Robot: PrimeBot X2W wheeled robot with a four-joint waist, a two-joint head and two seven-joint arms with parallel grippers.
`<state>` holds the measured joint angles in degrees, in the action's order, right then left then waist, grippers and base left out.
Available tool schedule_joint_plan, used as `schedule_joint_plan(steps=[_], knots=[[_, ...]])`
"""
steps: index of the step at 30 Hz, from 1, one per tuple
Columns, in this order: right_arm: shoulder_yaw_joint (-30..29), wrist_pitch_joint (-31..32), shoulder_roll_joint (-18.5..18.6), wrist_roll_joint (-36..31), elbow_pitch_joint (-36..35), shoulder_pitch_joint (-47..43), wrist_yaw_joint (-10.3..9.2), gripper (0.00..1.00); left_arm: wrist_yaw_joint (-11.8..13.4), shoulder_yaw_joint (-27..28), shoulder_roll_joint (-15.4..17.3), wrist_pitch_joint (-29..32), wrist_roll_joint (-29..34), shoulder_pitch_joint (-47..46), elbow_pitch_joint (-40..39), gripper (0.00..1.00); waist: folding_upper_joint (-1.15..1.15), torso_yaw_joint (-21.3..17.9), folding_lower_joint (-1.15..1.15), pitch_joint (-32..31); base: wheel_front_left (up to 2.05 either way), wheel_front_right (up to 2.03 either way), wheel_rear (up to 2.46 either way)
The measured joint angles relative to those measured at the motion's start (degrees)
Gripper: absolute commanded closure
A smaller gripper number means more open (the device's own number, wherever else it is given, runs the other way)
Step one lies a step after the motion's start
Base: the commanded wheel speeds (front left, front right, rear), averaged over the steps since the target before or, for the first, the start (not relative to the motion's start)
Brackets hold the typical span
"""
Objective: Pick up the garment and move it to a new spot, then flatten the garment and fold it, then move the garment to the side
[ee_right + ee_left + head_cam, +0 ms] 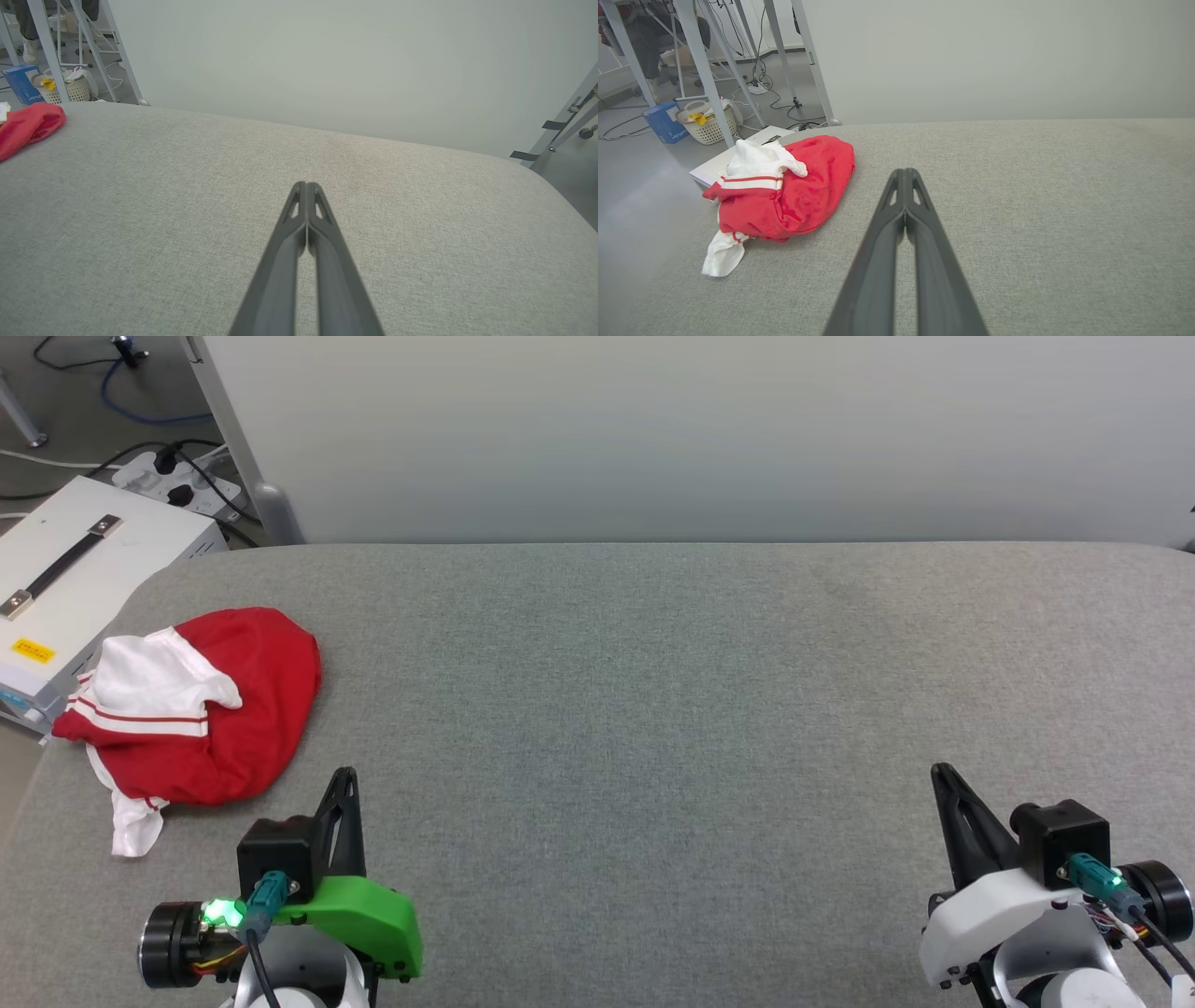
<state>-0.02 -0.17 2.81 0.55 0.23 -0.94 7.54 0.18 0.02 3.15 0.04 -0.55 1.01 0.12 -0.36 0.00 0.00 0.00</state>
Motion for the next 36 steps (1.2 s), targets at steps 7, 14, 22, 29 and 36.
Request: schedule_joint_plan(steps=[7, 14, 22, 29, 36], knots=[[0.0, 0.0, 0.0, 0.0, 0.0, 0.0, 0.0, 1.0, 0.0, 0.0, 0.0, 0.0, 0.0, 0.0, 0.0, 1.0, 0.0, 0.0, 0.0, 0.0, 0.0, 0.0, 0.0], [0.0, 0.0, 0.0, 0.0, 0.0, 0.0, 0.0, 0.0, 0.0, 0.0, 0.0, 0.0, 0.0, 0.0, 0.0, 0.0, 0.0, 0.0, 0.0, 0.0, 0.0, 0.0, 0.0], [-0.2, -0.1, 0.0, 0.3, 0.0, 0.0, 0.0, 0.0, 0.1, 0.0, 0.0, -0.1, 0.0, 0.1, 0.0, 0.0, 0.0, 0.0, 0.0, 0.1, 0.0, 0.0, 0.0], [-0.6, -0.9, 0.0, 1.3, -0.1, 0.0, 0.0, 0.0, 0.6, -0.1, 0.0, -1.0, -0.1, 0.1, 0.0, 0.0, 0.0, 0.0, 0.01, 0.1, 0.0, 0.0, 0.0], [-1.1, -1.7, 0.0, 2.4, -0.5, 0.0, 0.0, 0.0, 0.9, -0.3, 0.0, -1.8, -0.5, 0.1, 0.0, 0.0, 0.0, 0.1, 0.01, 0.1, 0.0, 0.0, 0.0]])
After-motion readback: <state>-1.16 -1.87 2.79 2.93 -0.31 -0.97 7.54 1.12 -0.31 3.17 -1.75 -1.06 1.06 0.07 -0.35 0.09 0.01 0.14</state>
